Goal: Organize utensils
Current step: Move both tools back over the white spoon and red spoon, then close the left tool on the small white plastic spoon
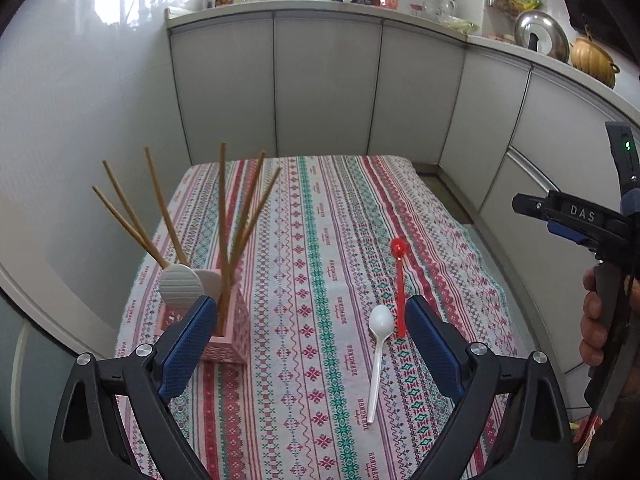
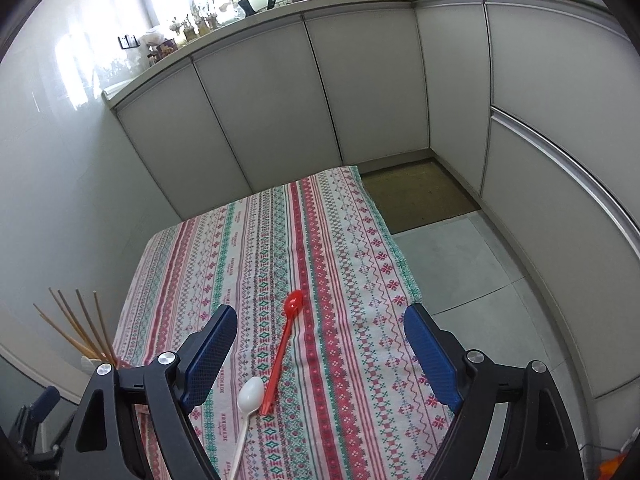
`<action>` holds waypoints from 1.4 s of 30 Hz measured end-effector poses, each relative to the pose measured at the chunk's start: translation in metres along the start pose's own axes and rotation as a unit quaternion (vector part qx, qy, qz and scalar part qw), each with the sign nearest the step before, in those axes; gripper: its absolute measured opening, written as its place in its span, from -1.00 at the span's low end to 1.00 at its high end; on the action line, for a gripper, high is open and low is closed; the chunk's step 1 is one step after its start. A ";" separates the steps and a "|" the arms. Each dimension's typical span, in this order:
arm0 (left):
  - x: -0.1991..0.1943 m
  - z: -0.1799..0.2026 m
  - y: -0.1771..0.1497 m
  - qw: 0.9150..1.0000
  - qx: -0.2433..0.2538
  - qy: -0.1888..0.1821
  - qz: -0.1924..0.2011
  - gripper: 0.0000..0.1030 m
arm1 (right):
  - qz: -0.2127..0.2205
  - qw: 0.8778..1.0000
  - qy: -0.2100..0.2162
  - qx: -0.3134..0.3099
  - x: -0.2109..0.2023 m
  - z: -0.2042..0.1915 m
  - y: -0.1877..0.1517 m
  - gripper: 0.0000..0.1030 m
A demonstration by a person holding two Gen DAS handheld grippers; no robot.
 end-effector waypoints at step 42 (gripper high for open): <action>0.184 0.094 -0.065 0.963 0.053 -0.108 -0.239 -0.06 | -0.063 0.998 -0.017 0.005 0.044 -0.001 -0.021 0.68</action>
Point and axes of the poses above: each gripper's, at about its wrist camera, not at the fingertips, and x roughly the way its jaws point, z to its right, y to its top, the point moved 9 cm from there along x, roughly the way its jaws point, and after that the axes turned 5 degrees about y, right-handed, at the moved point
